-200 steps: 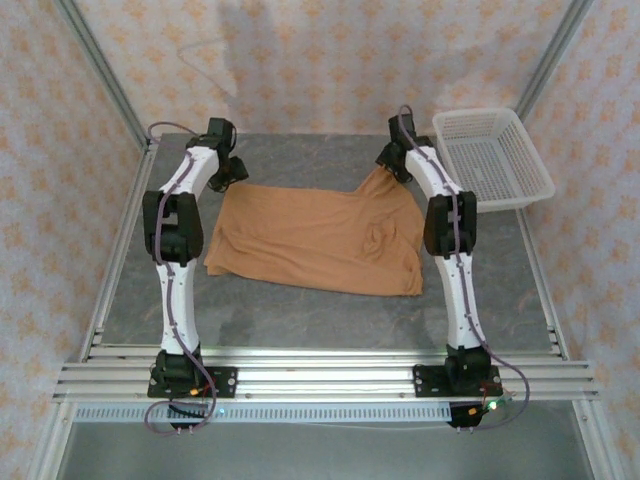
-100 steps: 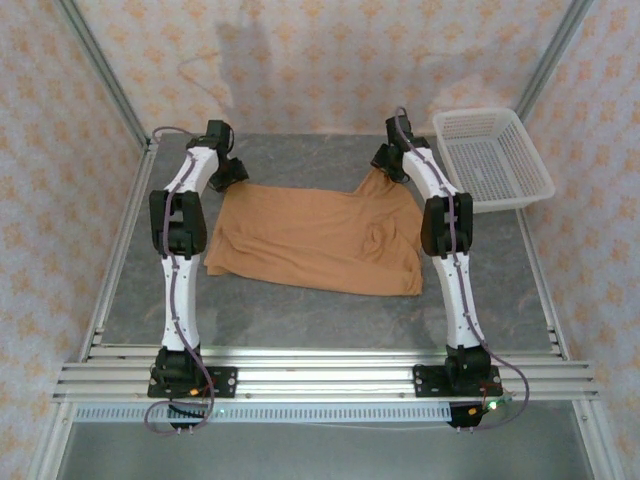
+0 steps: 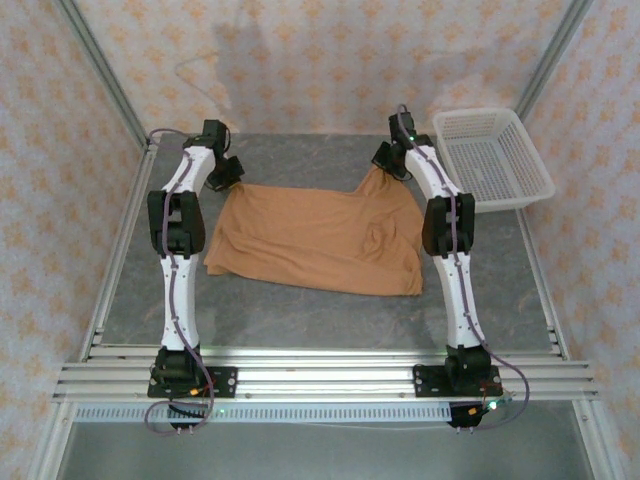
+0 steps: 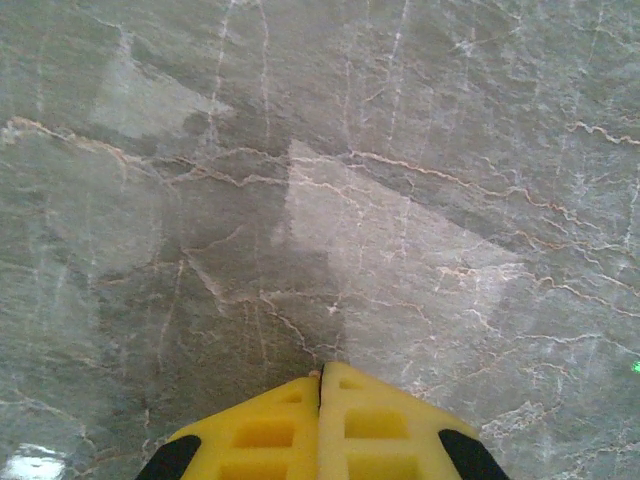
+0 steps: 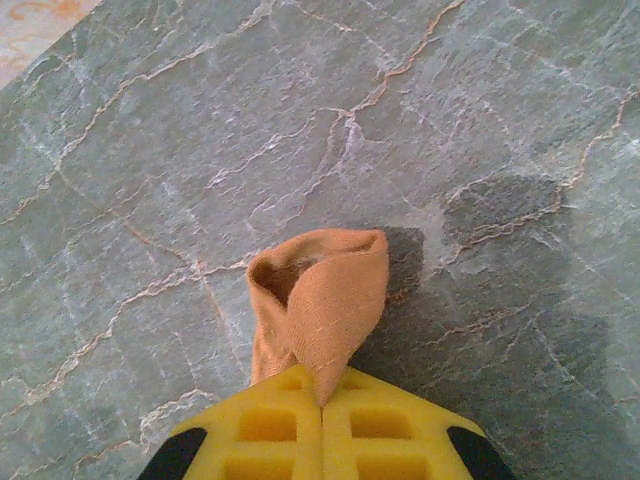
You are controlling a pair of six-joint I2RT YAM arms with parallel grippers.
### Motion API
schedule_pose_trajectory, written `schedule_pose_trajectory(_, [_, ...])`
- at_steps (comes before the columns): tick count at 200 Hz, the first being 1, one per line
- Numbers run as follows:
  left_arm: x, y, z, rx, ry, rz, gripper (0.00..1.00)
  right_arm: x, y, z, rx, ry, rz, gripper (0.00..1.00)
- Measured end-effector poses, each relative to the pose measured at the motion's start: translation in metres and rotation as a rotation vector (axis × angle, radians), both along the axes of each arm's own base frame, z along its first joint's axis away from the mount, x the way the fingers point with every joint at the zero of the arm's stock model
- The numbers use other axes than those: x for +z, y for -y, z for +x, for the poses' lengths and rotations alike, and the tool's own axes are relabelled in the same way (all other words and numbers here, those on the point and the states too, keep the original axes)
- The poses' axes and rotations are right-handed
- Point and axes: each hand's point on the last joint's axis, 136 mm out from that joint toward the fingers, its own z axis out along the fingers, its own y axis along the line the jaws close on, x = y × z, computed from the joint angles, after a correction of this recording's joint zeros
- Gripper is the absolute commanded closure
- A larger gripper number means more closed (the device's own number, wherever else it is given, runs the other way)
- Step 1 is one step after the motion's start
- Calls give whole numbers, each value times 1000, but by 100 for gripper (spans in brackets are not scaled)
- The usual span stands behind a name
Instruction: Fold the inside-out t-shirt
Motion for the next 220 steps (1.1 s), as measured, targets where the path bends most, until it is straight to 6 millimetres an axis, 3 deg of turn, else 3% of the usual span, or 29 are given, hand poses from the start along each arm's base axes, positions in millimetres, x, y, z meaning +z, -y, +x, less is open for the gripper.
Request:
schedule_pose_trajectory(22, [2,3,0,-3,3,-5,100,17,-3,-4,30,15,5,100])
schedule_pose_trajectory(49, [16,5,-6,1,11,-12,100,62,-6,-14,72,60,18,100])
schedule_pose_trajectory(77, [56,5,-22,11,53,-14,100,112,-8,-36,115,105,30,100])
schedule_pose_trajectory(98, [89,6,-40,15,102,-12,100,129,-8,-67,141,101,29,100])
schedule_pose_trajectory(117, [109,7,-56,15,134,-8,100,132,-9,-99,160,80,24,100])
schedule_pose_trajectory(137, [113,7,-73,16,139,-5,100,129,-14,-134,184,58,20,100])
schedule_pose_trajectory(193, [72,6,-142,30,28,14,100,110,-31,-236,262,20,21,97])
schedule_pose_trajectory(211, [60,6,-162,33,7,17,100,98,-32,-265,265,12,31,91])
schedule_pose_trajectory(220, [54,6,-172,37,-8,19,100,89,-31,-279,268,4,34,83])
